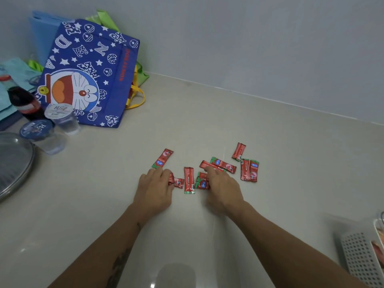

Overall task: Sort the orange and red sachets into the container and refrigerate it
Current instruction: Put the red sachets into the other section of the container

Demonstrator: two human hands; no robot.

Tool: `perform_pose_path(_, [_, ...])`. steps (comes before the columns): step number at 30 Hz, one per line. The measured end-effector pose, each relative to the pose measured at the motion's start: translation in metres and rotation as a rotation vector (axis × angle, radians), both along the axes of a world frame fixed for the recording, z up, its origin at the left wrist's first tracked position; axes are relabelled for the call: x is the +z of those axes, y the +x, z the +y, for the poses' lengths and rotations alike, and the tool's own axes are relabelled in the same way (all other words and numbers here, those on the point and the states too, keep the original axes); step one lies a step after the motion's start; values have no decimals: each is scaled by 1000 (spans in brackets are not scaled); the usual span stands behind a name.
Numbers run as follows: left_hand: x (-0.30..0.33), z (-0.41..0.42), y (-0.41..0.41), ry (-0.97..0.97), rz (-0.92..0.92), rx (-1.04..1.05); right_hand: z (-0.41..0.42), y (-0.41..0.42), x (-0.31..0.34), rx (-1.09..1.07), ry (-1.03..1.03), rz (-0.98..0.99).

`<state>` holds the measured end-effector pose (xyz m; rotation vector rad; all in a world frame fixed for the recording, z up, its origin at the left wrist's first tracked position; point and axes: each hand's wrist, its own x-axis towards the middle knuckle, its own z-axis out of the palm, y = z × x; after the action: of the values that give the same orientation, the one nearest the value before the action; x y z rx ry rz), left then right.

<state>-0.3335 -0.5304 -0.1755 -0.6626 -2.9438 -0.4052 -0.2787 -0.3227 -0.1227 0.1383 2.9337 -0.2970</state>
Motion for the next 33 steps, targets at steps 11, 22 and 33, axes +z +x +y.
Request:
perform_pose_path(11, [3, 31, -1, 230, 19, 133, 2, -19, -5, 98, 201, -91])
perform_pose_path(22, [18, 78, -6, -18, -320, 245, 22, -15, -7, -70, -53, -38])
perform_pose_path(33, [35, 50, -43, 111, -92, 251, 28, -48, -9, -76, 86, -56])
